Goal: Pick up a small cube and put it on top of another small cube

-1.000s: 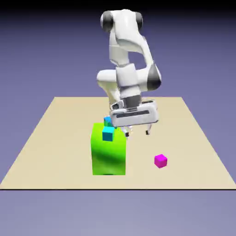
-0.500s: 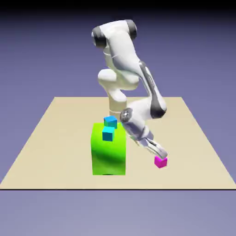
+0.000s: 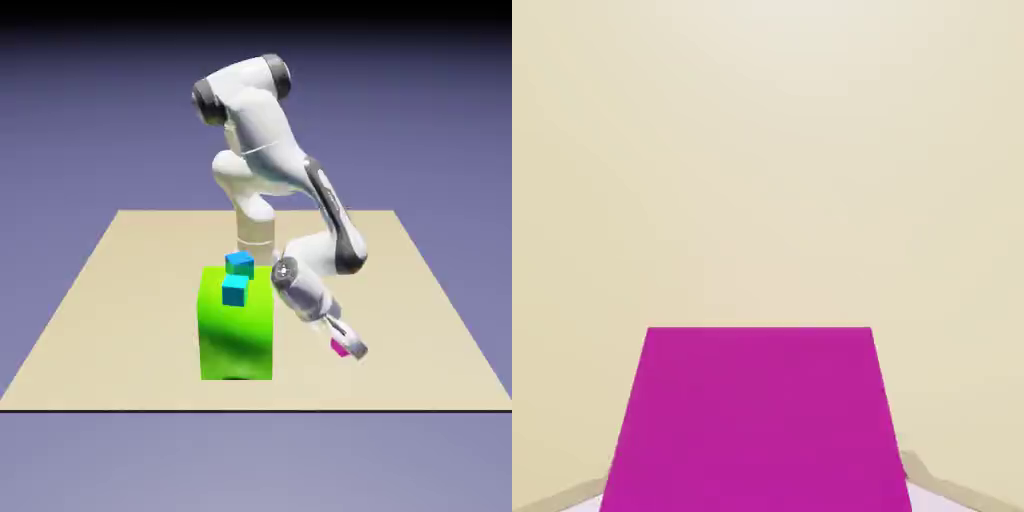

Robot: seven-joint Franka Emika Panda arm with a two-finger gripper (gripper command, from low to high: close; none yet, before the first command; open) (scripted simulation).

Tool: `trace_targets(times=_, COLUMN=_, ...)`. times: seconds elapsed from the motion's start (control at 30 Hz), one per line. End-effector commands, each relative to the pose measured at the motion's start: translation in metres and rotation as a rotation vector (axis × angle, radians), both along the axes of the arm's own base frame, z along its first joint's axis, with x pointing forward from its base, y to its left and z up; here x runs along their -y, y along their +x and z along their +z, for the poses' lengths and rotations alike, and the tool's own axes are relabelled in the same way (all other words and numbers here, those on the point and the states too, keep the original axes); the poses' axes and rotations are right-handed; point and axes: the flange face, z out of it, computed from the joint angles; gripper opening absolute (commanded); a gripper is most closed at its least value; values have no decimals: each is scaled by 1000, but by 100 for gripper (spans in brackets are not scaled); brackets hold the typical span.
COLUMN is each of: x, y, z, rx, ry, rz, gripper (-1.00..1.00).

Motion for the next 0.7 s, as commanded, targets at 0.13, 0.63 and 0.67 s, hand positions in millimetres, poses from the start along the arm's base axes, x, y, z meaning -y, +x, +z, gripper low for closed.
trace_targets(times=0.13, x=1, y=23, z=47, rx=86, ry=5, rz=271, gripper=-100)
trace_targets(times=0.63, x=102, y=44, z=201, rx=96, ry=-41, rz=811, gripper=-100)
trace_targets(times=0.67, x=113, y=42, z=211, rx=85, ry=-41, rz=828, gripper=-100)
